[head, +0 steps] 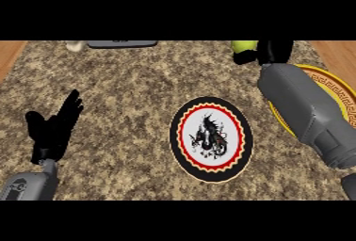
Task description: Pick the pear from the plate and place it in the plate
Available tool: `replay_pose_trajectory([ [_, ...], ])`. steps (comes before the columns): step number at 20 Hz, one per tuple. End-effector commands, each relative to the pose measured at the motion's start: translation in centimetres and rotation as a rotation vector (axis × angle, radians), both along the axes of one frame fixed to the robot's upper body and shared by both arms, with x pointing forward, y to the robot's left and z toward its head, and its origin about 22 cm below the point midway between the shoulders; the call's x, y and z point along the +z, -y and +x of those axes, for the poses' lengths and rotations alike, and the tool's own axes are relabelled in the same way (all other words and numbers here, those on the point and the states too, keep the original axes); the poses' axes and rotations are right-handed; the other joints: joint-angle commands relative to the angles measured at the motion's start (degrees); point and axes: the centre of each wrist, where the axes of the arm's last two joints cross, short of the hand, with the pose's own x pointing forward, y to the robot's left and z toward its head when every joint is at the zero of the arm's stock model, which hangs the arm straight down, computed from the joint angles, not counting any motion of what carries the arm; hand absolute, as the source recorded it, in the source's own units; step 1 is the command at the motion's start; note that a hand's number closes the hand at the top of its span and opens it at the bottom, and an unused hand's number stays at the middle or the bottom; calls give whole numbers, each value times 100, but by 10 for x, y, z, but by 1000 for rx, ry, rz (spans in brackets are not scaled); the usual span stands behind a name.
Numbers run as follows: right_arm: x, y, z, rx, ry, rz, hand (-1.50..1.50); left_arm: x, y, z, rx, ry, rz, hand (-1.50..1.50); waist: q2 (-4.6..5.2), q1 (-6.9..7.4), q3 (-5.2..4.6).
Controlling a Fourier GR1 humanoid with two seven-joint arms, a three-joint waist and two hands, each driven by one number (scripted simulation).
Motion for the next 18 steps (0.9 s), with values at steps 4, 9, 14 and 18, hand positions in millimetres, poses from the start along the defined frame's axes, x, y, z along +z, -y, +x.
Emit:
replay_pose_trajectory([
  [4,-7,33,-9,-245,113,105,150,12,-15,2,1,14,-1,0,51,-2,15],
  [9,-17,64,-29,-311,94,109,150,9,-2,-3,1,28,1,0,62,27,13],
  [14,-13,139,-61,-365,114,118,150,-6,2,-3,-6,17,1,0,111,65,17],
  [18,-28,178,-89,-411,-17,56,150,12,4,-7,-19,25,-13,0,121,179,20],
])
